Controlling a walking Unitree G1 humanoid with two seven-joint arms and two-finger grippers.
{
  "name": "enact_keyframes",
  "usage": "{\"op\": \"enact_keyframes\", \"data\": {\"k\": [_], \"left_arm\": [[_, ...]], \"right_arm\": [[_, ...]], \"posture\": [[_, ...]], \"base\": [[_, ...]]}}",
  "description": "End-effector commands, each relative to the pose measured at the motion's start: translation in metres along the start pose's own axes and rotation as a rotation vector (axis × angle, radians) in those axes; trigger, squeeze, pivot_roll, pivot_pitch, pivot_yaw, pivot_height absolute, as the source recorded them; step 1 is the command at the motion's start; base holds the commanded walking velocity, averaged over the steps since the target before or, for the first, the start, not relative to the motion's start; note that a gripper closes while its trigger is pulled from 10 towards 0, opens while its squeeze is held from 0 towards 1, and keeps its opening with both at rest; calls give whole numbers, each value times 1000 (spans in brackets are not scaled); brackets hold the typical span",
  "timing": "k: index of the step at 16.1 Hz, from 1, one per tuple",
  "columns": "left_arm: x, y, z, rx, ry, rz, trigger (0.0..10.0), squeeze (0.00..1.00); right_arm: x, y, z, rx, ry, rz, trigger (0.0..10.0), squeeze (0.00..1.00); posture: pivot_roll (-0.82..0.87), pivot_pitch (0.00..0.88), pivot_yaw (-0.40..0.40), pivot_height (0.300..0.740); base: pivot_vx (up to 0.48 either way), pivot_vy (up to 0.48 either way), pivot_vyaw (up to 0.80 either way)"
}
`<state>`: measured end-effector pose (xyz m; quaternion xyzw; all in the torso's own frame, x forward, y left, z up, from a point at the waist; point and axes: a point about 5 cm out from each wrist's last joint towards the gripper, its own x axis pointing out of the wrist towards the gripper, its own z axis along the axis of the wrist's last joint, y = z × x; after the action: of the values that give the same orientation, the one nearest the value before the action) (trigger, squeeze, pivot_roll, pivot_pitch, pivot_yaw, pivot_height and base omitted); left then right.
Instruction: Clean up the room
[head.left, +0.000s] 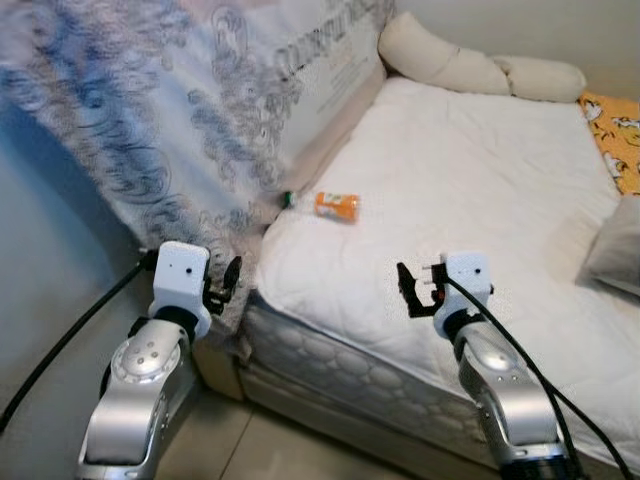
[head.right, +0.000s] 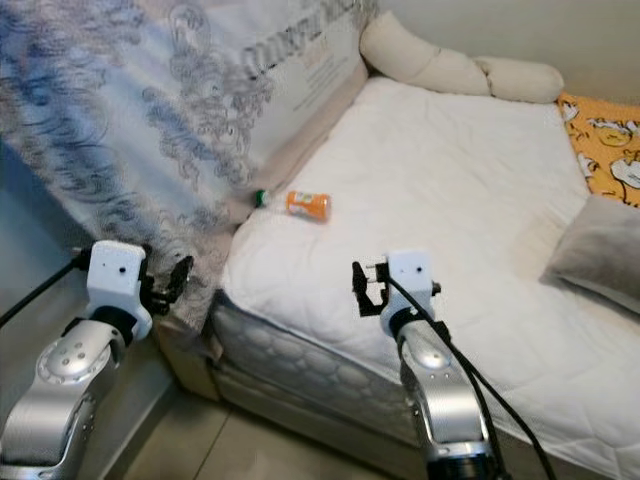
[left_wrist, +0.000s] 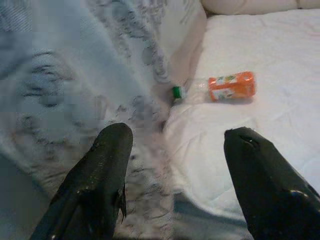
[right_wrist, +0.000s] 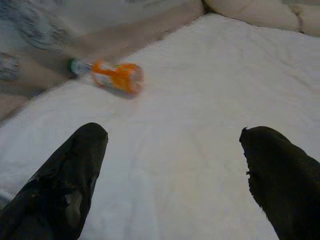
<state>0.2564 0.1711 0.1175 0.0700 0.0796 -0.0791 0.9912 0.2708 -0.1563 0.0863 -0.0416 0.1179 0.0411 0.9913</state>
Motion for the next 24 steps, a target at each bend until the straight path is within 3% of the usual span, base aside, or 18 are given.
{"op": "enact_keyframes", "data": {"k": [1, 21, 24], "left_arm": [[1, -3, 3, 15, -12, -16, 10000, 0], [3, -1, 0, 6, -3, -14, 10000, 0], [4, -1, 1, 8, -4, -16, 10000, 0]], "right_arm": [[1, -4, 5, -10, -19, -18, 10000, 0], [5, -6, 9, -52, -26, -11, 10000, 0], [5, -5, 8, -85, -23, -4, 10000, 0]], "posture": [[-43, 0, -19, 740], [-58, 0, -13, 740], [-58, 0, -14, 740]], "base": [[311, 0, 0], [310, 0, 0], [310, 0, 800]]}}
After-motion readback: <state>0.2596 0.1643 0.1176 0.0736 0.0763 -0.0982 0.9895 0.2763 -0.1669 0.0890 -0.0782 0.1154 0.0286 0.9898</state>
